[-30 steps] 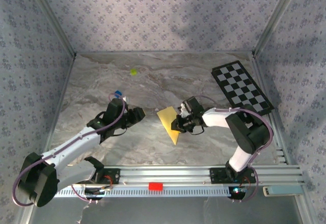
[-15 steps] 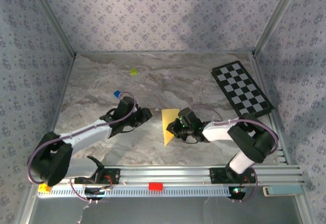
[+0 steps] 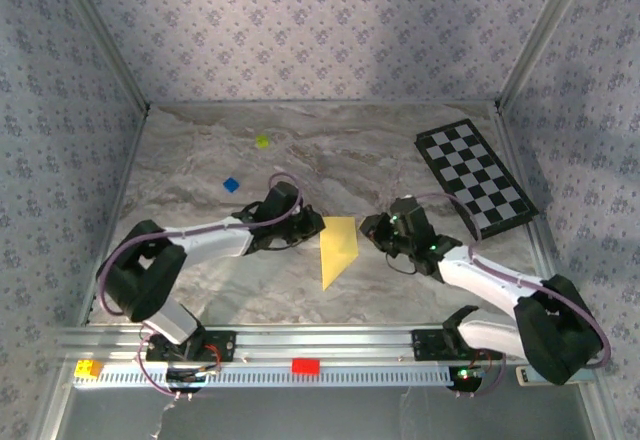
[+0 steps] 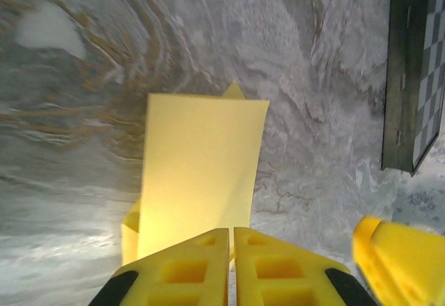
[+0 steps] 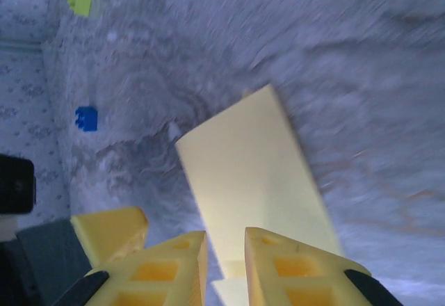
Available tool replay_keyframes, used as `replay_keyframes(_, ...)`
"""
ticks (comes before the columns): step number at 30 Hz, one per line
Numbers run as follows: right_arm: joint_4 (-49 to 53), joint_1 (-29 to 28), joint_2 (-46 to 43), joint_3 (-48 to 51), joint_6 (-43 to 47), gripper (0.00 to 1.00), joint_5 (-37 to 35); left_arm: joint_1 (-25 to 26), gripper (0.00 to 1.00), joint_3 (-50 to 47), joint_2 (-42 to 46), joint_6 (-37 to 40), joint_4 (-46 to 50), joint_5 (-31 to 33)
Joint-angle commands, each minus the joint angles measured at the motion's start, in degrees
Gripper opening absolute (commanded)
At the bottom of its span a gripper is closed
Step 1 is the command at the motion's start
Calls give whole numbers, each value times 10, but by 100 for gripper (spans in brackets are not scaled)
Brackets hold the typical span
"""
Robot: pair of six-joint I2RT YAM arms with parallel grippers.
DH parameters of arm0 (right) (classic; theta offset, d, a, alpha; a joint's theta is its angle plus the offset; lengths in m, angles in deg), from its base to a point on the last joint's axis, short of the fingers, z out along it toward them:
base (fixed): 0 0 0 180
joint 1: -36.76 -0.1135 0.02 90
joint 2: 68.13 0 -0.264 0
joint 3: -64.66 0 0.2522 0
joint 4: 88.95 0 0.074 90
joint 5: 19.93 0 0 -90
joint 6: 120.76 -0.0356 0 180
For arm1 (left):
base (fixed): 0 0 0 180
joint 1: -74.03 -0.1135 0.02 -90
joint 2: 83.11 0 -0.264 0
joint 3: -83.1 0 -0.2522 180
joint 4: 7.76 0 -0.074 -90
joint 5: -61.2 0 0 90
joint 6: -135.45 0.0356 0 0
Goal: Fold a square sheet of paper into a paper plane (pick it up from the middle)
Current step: Fold the wing for the fifth time at the center of the table.
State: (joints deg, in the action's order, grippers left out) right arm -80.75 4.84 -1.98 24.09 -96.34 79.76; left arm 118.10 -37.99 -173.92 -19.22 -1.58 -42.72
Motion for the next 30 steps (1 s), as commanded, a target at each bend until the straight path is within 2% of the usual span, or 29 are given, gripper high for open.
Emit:
replay_keyframes(1,56,25,-15,7,86,22,72,18,9,26,-27,-10,-19,-16)
replay_keyframes(5,59,28,-9,-2,106,21,91,30,10,39,-55,-11,-5,-16)
replay_keyframes(17,37,30,73,-27,127,21,145,24,9,36,-85,9,26,9)
replay_keyframes(23,47,36,120,-45,144,25,170,16,8,8,-95,9,20,13)
replay_keyframes(30,57,52,160,-59,157,31,189,8,6,-52,-97,3,-32,-6)
